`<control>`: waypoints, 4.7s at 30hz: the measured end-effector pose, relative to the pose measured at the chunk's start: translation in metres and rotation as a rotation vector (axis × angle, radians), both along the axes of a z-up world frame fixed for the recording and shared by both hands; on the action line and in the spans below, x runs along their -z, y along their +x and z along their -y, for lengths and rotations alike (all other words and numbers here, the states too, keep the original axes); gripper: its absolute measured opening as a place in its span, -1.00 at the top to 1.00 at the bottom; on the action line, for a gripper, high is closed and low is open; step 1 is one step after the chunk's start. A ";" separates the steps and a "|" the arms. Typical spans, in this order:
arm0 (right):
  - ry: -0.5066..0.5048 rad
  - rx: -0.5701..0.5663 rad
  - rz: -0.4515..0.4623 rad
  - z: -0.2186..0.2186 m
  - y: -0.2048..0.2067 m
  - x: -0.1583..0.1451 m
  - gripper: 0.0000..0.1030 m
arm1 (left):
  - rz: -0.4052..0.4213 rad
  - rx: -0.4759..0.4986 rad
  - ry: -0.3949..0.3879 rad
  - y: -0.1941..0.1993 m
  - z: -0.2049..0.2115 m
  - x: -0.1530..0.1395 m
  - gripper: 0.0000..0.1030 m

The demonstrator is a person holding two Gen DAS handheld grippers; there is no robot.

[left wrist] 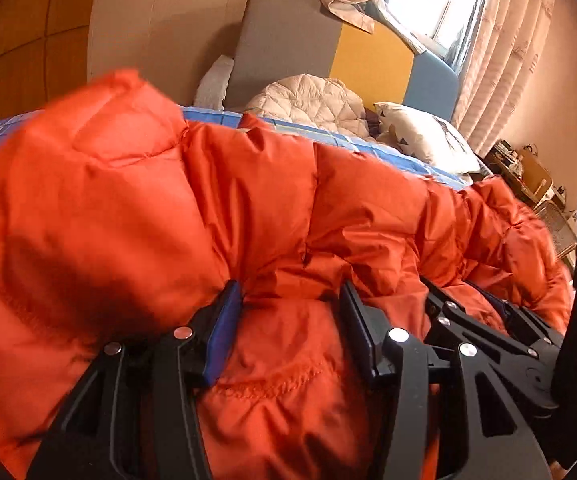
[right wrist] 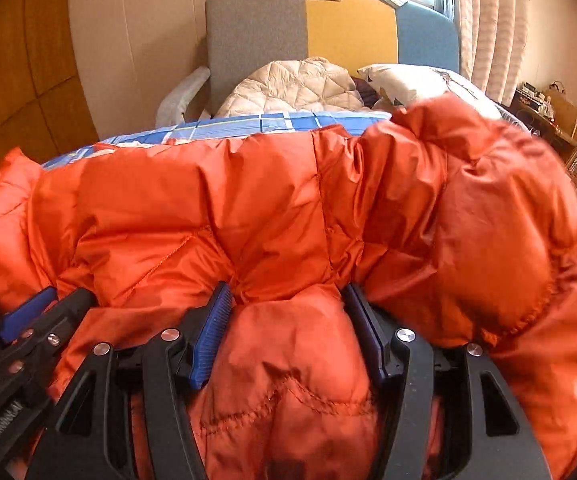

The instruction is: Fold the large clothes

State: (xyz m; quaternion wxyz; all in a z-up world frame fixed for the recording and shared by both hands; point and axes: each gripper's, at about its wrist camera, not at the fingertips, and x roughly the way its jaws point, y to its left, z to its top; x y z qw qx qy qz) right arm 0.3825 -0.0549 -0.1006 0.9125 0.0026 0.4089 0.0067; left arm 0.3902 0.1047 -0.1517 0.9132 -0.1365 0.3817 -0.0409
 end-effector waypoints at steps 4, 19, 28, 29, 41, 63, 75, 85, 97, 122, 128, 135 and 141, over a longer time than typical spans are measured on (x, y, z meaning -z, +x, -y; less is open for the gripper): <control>-0.014 -0.022 0.036 0.003 -0.025 -0.015 -0.39 | 0.042 -0.036 -0.023 -0.021 -0.011 -0.020 -0.22; 0.091 -0.001 0.067 0.063 -0.112 -0.039 -0.49 | 0.102 -0.114 0.047 -0.101 -0.053 -0.033 -0.28; 0.317 0.185 -0.006 0.154 -0.155 -0.016 -0.49 | 0.108 -0.114 0.038 -0.119 -0.068 -0.025 -0.28; 0.373 0.213 -0.018 0.166 -0.156 -0.010 -0.49 | 0.108 -0.116 0.034 -0.120 -0.071 -0.024 -0.28; 0.752 0.336 -0.077 0.206 -0.123 0.027 -0.49 | 0.122 -0.141 -0.026 -0.128 -0.091 -0.015 -0.27; 0.814 0.341 -0.072 0.211 -0.093 0.026 -0.11 | 0.081 0.042 -0.040 -0.054 0.000 -0.025 -0.25; 0.742 0.200 0.019 0.197 -0.095 -0.012 0.78 | 0.037 0.026 -0.040 -0.045 0.004 0.006 -0.25; 0.650 -0.142 0.140 0.126 -0.092 -0.090 0.81 | 0.040 0.020 -0.085 -0.052 -0.003 0.015 -0.22; 0.563 -0.511 0.119 0.015 -0.092 -0.129 0.83 | 0.061 0.008 -0.219 -0.065 -0.031 0.022 -0.04; 0.408 -0.699 0.002 -0.069 -0.095 -0.100 0.85 | 0.165 -0.227 -0.560 -0.199 -0.162 0.028 0.10; 0.339 -0.760 -0.025 -0.092 -0.103 -0.086 0.85 | 0.148 -0.370 -0.631 -0.231 -0.195 0.048 0.22; 0.303 -0.784 -0.080 -0.106 -0.101 -0.063 0.85 | 0.124 -0.493 -0.691 -0.263 -0.223 0.069 0.18; 0.247 -0.817 -0.125 -0.124 -0.106 -0.040 0.85 | 0.118 -0.521 -0.703 -0.272 -0.224 0.069 0.18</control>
